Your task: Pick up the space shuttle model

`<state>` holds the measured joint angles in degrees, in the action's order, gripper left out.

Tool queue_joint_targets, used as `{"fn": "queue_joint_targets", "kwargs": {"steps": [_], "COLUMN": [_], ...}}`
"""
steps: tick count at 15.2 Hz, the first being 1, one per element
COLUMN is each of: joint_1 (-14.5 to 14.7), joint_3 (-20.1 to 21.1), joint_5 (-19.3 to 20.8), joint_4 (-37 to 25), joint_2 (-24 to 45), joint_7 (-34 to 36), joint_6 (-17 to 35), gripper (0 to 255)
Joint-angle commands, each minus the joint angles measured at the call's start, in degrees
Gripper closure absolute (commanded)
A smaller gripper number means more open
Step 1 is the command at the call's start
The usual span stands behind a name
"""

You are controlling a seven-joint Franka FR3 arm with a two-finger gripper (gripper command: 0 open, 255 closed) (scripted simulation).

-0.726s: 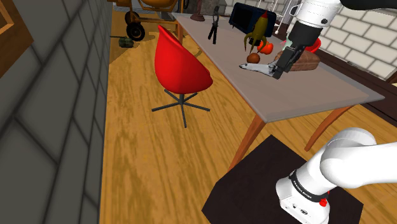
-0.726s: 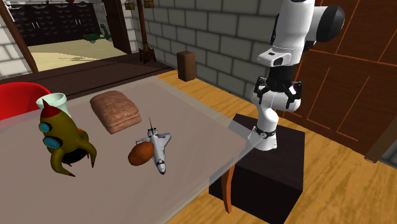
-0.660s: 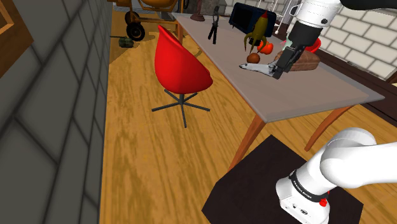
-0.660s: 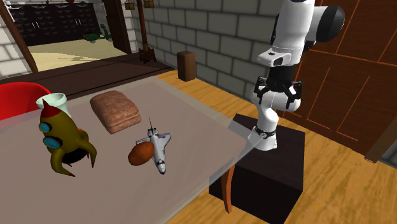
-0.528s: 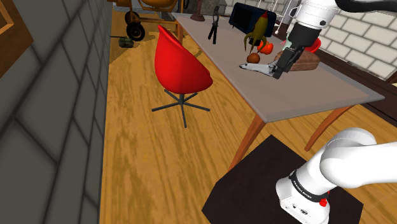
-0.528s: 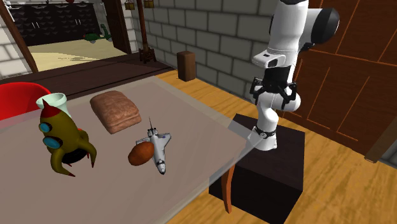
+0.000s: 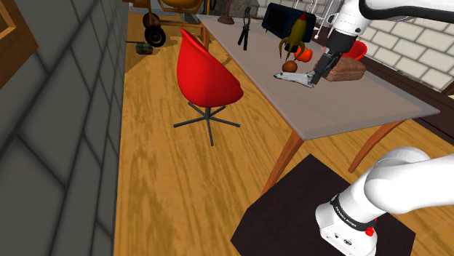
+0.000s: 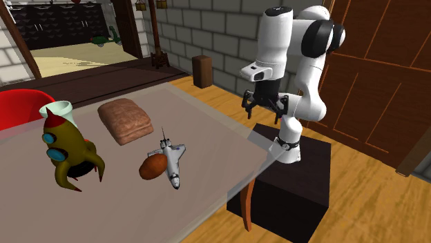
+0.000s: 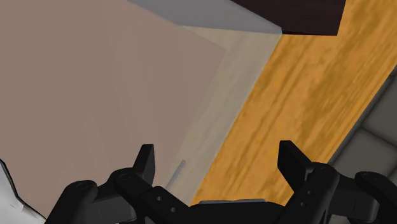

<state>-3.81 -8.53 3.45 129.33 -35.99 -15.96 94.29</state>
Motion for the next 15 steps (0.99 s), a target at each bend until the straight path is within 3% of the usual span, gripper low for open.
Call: {"fn": "queue_joint_targets", "kwargs": {"steps": [1, 8, 15], "joint_1": [-0.5, -1.8, -3.0], "joint_3": [-2.2, -9.3, -15.9], "joint_5": [0.9, 2.0, -0.9], "joint_4": [-1.8, -8.0, -17.6], "joint_2": [3.0, 13.6, 26.6], "joint_7": [-2.5, -11.0, -20.2], "joint_6": [1.4, 6.6, 10.1], "gripper": [0, 0, 0]}}
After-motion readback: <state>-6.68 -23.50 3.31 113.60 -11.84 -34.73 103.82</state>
